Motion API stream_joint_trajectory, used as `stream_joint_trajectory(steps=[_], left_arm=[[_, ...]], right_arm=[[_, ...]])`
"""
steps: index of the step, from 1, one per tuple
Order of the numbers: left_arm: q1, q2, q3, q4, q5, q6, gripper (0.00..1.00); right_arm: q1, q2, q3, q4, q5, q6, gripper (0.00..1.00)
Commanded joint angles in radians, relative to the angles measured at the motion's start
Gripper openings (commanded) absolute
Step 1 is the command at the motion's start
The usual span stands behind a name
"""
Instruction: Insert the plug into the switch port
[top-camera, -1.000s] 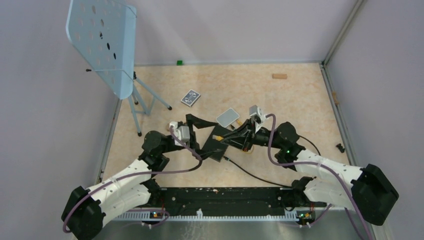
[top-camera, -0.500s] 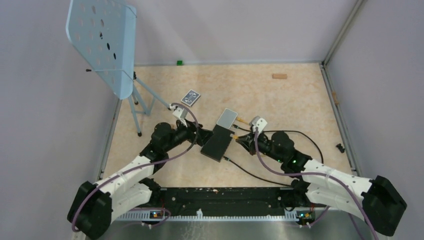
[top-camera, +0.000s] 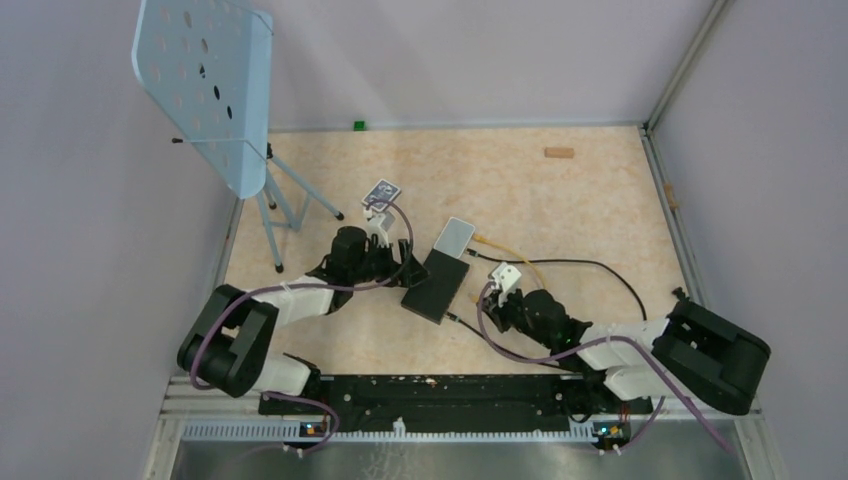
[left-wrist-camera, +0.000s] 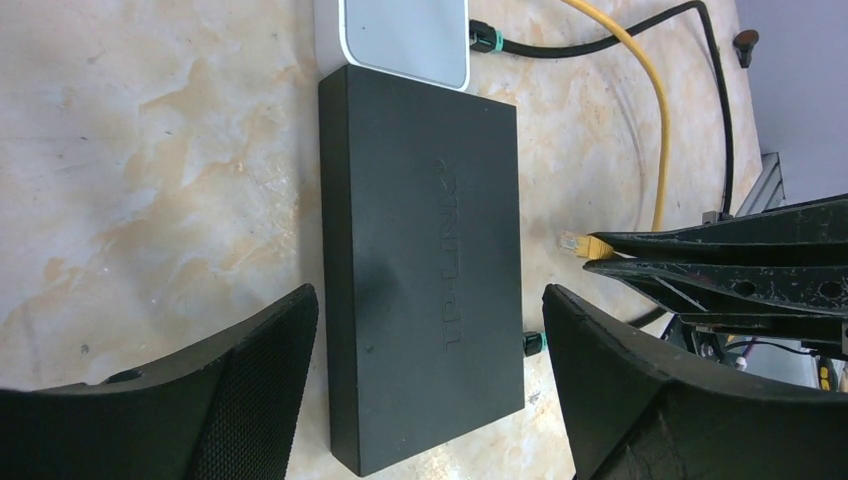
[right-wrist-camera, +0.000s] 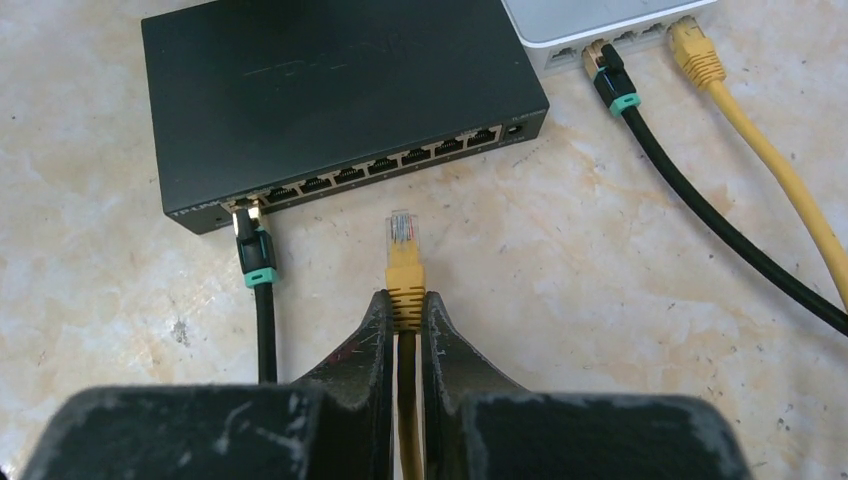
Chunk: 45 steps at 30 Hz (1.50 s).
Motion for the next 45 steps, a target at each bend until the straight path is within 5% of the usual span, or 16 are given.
stream_joint_trajectory(steps=[1, 15, 45], left_arm=[[0.002, 0.041, 0.043, 0.033, 0.020, 0.035, 0.86], [-0.009, 0.155, 0.077, 0.057, 0.045, 0.074, 0.77], [-0.056, 0.224, 0.095, 0.063, 0.039, 0.087, 0.70]], right_arm=[[0.024, 0.075, -0.009, 0.205, 0.038, -0.007, 0.00], [0.027, 0.328, 0.002, 0.457, 0.033, -0.029, 0.00], [0.027, 0.451, 0.034, 0.581, -0.014, -0.086, 0.00]])
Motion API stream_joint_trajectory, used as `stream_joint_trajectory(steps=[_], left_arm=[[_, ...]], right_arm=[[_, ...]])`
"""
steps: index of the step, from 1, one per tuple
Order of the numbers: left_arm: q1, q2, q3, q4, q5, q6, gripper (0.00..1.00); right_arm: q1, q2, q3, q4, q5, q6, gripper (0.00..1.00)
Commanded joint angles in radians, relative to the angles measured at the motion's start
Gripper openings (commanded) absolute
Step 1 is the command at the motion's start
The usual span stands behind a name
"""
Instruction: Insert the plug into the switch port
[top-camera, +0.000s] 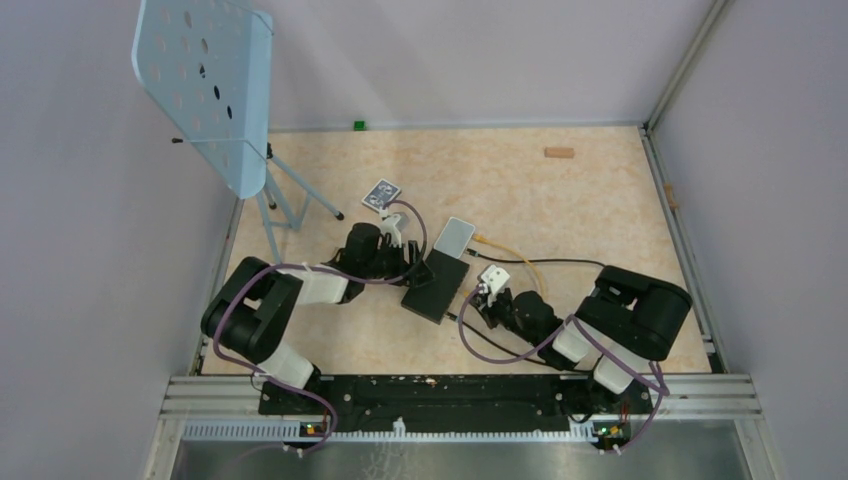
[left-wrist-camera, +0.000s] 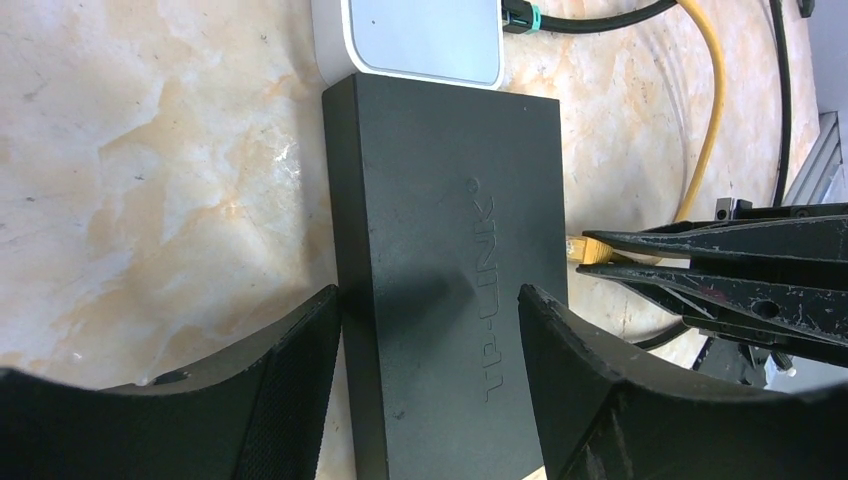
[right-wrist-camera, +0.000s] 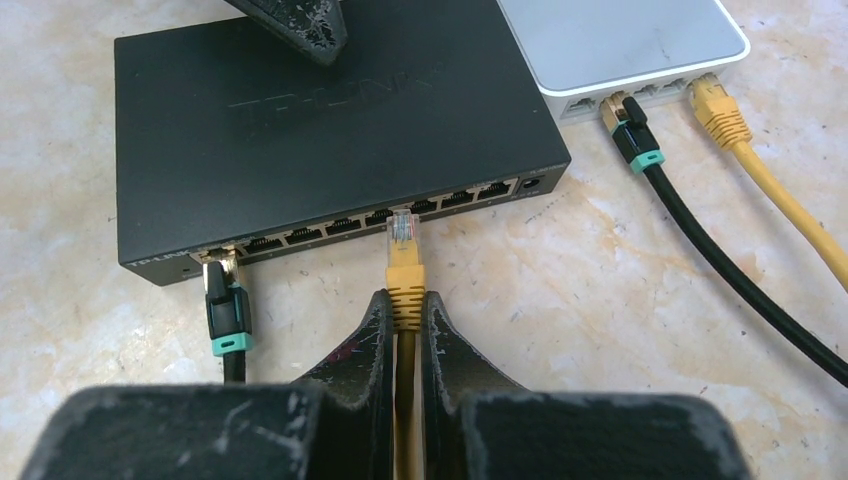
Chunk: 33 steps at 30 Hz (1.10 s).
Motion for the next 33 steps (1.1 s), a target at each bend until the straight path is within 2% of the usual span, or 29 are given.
stream_joint_trajectory(steps=[1, 21, 33], left_arm=[[-0.022, 0.022, 0.020, 0.017, 0.018, 0.011, 0.70], [-0.053, 0.049, 0.017, 0.010, 0.018, 0.024, 0.66], [-0.071, 0.035, -0.042, 0.018, 0.008, 0.023, 0.65]], right_arm=[[0.014, 0.010, 0.020, 0.067, -0.035, -0.019, 0.00], [0.012, 0.018, 0.028, 0.071, -0.059, -0.027, 0.00], [0.011, -0.011, 0.042, 0.028, -0.121, -0.040, 0.00]])
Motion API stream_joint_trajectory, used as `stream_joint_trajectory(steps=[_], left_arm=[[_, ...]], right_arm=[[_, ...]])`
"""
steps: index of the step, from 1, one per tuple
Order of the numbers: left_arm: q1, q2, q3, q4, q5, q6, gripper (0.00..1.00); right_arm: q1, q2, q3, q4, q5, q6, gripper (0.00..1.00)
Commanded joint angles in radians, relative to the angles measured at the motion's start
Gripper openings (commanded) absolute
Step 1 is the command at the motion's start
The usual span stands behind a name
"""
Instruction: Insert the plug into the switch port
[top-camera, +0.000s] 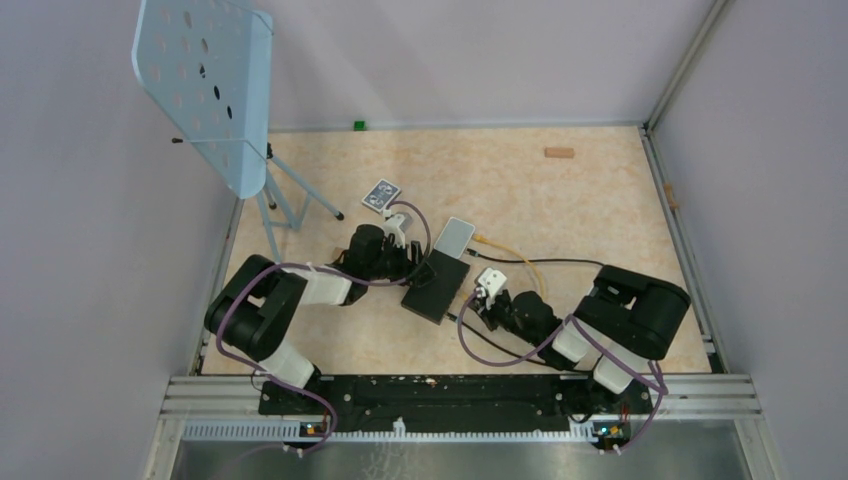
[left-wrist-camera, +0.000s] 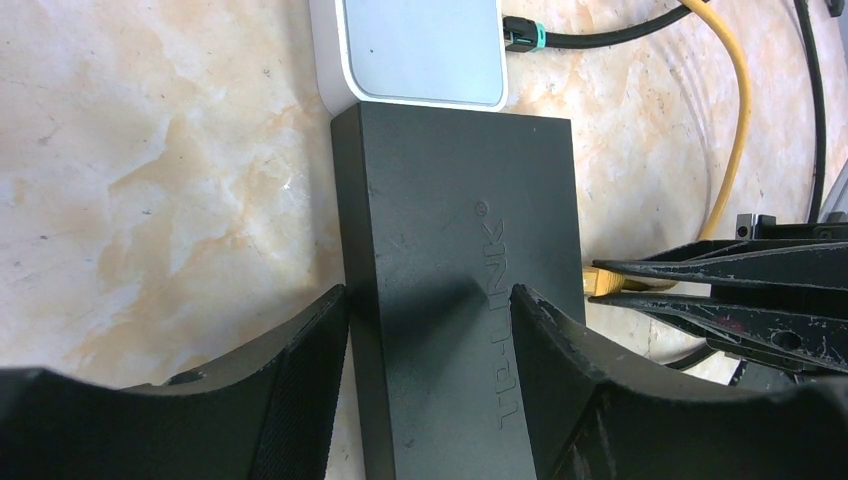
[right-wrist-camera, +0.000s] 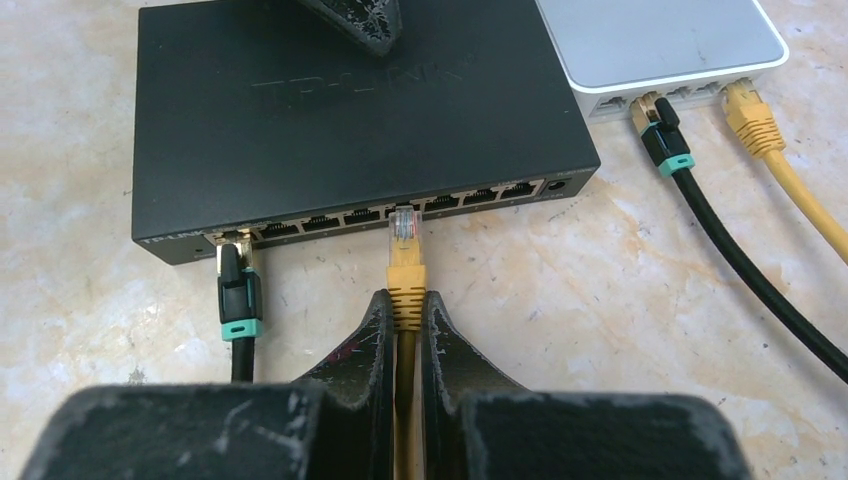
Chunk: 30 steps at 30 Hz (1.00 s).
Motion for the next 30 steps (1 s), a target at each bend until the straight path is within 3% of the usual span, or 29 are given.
stream_joint_trajectory(steps=[1, 30], left_arm=[[-0.040, 0.013, -0.041, -0.036, 0.063, -0.010, 0.65], [-0.054, 0.028, -0.046, -0.035, 0.062, 0.003, 0.64]], right_arm=[[0.011, -0.026, 0.042, 0.030, -0.074, -0.002, 0.00], [-0.073, -0.084, 0.079, 0.030, -0.170, 0.067, 0.00]])
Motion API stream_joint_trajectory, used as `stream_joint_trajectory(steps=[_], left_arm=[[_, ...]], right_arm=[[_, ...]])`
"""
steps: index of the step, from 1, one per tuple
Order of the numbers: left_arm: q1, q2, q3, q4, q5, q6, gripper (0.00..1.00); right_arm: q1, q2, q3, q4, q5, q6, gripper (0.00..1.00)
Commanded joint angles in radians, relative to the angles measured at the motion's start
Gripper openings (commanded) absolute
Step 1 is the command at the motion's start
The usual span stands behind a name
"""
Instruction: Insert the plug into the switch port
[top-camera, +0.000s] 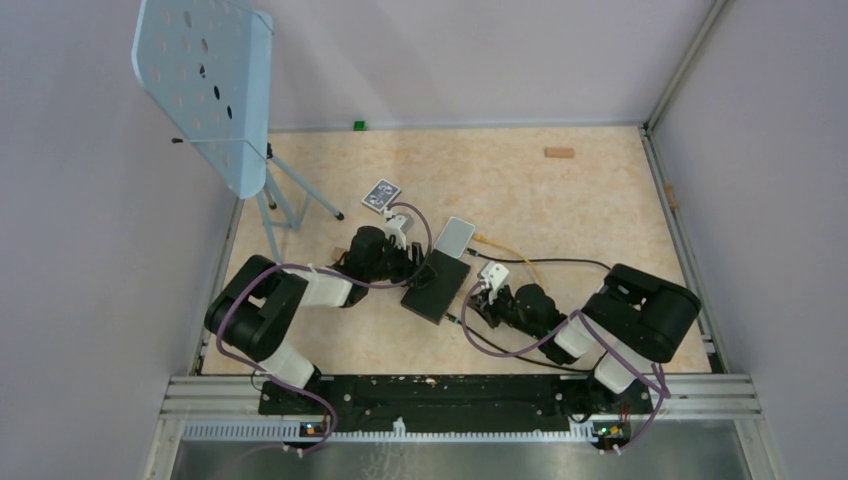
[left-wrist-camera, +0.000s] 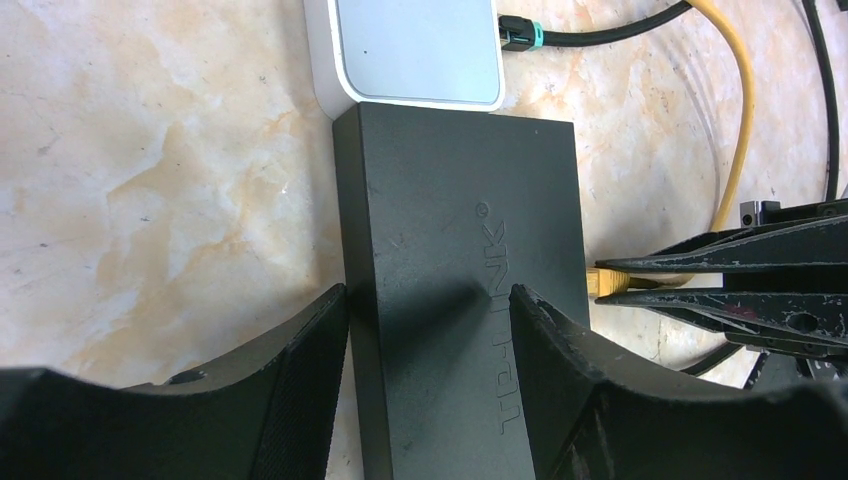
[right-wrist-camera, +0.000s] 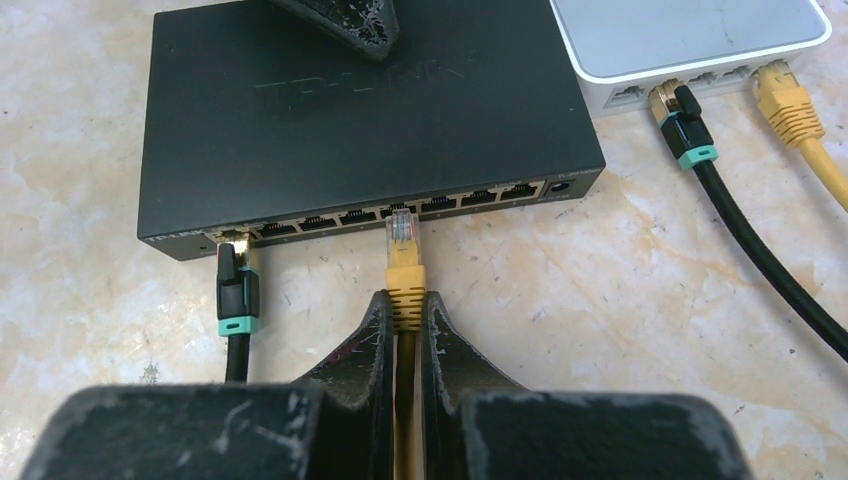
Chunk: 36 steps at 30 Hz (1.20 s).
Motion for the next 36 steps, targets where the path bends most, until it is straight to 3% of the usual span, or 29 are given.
stream_joint_trajectory(steps=[1, 25, 36], left_arm=[[-0.041, 0.029, -0.029, -0.068, 0.079, -0.012, 0.64], [-0.044, 0.045, -0.024, -0.064, 0.081, -0.014, 0.64], [-0.055, 0.032, -0.045, -0.066, 0.085, -0.024, 0.62]], right_arm=[[-0.004, -0.046, 0.059, 0.115, -0.053, 0.019, 0.00], [-0.004, -0.084, 0.044, 0.141, -0.053, 0.036, 0.00], [-0.004, 0.002, 0.083, 0.083, -0.030, 0.002, 0.00]])
